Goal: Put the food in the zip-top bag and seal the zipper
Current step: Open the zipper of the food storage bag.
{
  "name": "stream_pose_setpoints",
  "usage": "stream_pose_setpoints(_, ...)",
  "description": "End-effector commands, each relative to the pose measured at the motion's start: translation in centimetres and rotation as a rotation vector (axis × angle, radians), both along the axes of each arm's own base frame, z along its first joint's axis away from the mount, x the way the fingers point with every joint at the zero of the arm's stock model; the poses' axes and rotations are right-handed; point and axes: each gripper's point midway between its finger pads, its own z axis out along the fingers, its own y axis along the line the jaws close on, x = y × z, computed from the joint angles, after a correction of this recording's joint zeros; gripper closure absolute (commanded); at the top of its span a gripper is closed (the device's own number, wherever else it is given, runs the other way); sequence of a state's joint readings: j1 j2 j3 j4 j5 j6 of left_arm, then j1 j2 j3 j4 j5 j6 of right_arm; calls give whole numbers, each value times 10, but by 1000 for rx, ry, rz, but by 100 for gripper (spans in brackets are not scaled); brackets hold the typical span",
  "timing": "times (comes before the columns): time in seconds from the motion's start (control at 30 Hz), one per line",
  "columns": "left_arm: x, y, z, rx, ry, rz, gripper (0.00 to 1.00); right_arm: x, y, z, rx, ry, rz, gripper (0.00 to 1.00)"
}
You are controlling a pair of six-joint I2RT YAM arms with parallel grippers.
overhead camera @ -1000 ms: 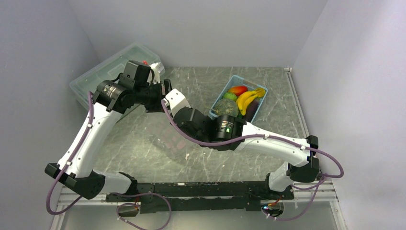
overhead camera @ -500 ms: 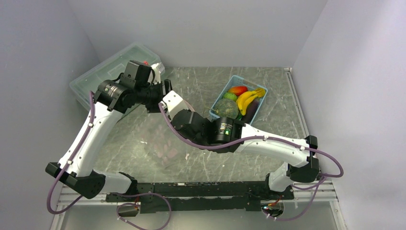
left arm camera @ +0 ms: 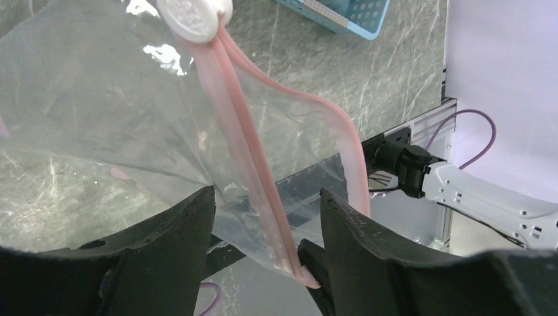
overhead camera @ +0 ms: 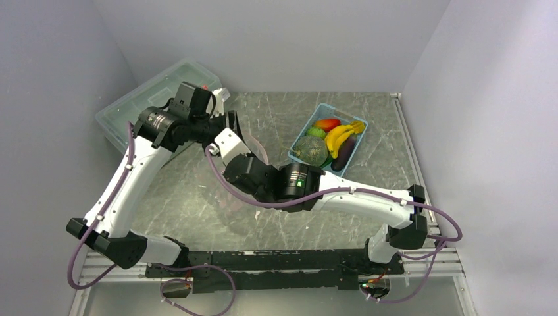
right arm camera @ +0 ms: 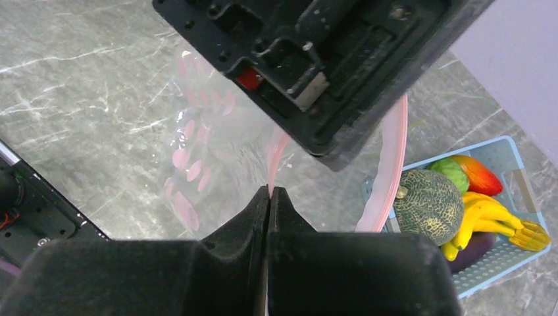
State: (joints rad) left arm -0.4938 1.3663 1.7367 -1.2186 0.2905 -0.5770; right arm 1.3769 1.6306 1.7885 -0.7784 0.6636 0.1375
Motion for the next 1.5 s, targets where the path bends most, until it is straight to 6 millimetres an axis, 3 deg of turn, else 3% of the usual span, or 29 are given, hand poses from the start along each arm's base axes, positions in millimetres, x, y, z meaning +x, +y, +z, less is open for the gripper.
stream_pose_setpoints(0.0,-6,3,7,12,-14,-23,40,3,-3,25,39,-53,-27,100)
stream_pose_setpoints(0.3,-7,10,4,49,-19,-16,69,6,-5,26,26,-68,-47,100)
stream_pose_setpoints(0.43,-7,13,4,63,-24,-12,99,6,-6,26,32,-66,-49,100)
stream_pose_setpoints(0.67,-7,16,6,70,-42,-9,100,3,-6,23,37,-51,-35,97)
stream_pose_setpoints(0.83,-8,18,6,76,-50,-11,100,-4,-6,36,116,-40,10,64)
stream_pose_setpoints(1.03,-8,21,4,97,-71,-23,100,-8,-16,55,172,-41,14,44)
stream_pose_setpoints(1.27,-10,23,3,121,-73,-64,100,-6,-27,81,251,-43,-23,34)
stream_pose_setpoints(1.47,-14,24,9,128,-79,-100,100,12,-28,80,238,9,-88,32)
